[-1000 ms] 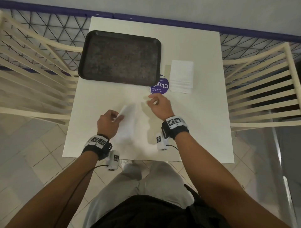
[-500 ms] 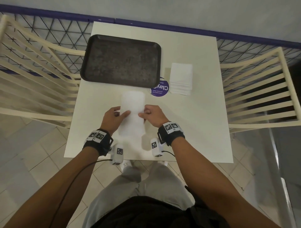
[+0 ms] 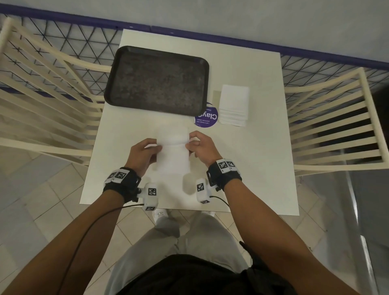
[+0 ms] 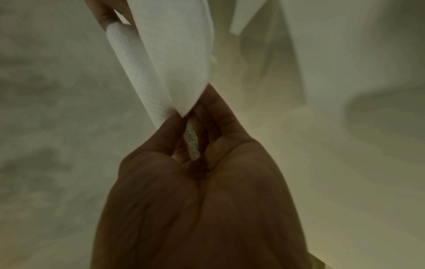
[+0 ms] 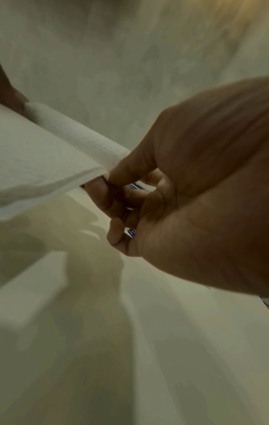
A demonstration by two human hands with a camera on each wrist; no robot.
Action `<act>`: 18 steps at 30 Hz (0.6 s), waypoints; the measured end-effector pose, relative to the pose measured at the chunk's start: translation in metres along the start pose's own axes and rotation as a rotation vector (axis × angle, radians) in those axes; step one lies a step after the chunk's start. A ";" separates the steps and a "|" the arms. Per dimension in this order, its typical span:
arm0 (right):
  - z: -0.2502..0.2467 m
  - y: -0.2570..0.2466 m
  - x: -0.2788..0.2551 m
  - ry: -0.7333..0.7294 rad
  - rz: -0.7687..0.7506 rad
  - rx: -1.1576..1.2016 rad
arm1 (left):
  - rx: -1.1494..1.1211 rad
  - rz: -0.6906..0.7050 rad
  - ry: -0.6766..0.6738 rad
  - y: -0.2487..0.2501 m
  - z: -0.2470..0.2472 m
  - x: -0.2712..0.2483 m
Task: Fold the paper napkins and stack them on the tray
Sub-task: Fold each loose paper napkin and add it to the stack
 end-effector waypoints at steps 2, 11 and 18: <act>0.000 0.000 0.000 -0.002 0.010 0.009 | -0.003 -0.005 0.000 0.001 0.000 0.001; 0.000 0.002 0.001 0.034 0.144 0.099 | 0.029 -0.014 0.015 0.011 0.004 -0.004; 0.000 0.005 0.002 0.025 0.027 -0.009 | 0.153 0.139 0.053 0.001 -0.001 0.006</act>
Point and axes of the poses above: each hand's wrist, its own x-axis towards the middle knuckle, its own z-axis out of the palm, y = z × x, the point moved 2 cm from there along x, towards the middle knuckle, and after that the axes turned 14 degrees about y, right-handed, at the moved point
